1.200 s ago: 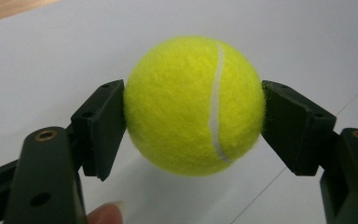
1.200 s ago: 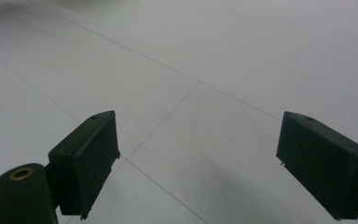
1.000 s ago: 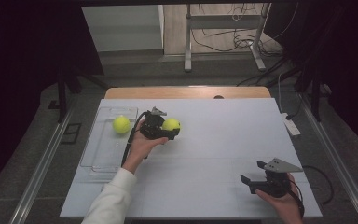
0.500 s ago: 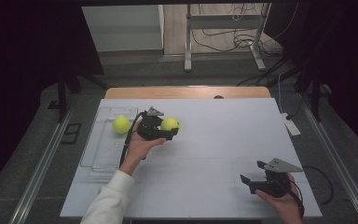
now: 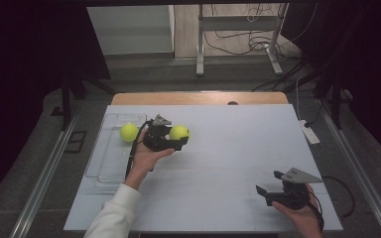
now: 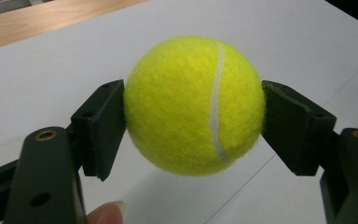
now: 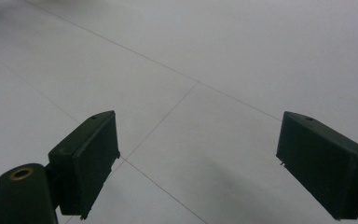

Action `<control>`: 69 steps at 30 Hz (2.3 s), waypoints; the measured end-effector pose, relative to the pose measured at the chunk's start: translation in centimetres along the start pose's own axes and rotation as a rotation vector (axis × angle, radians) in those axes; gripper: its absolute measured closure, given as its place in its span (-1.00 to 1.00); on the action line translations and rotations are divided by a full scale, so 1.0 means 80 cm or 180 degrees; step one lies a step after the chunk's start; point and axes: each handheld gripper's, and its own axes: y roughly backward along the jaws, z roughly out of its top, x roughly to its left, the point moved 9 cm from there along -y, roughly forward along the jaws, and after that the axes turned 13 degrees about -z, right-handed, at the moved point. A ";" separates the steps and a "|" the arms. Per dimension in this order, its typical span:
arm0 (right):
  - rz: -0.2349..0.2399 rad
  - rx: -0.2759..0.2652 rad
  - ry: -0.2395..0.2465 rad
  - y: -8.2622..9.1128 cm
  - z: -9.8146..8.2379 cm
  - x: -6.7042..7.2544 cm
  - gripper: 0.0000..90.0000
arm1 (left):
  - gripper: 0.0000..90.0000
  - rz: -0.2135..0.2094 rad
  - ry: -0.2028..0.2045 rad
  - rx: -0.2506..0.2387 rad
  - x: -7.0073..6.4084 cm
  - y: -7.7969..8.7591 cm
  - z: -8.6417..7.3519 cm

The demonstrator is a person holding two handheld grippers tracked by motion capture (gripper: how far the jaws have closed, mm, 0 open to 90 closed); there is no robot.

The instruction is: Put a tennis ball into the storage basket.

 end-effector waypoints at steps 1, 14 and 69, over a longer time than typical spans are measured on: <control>0.0005 0.0001 0.0001 0.000 0.000 0.000 -0.71 | -0.40 0.0005 0.0007 -0.0016 0.001 0.002 0.000; 0.0003 -0.0005 -0.0012 0.000 0.000 0.000 -0.71 | -0.40 0.0002 0.0023 -0.0123 0.001 0.013 -0.001; 0.0007 -0.0001 -0.0005 0.000 0.000 -0.001 -0.71 | -0.40 0.0128 0.0065 -0.0580 0.008 0.087 0.007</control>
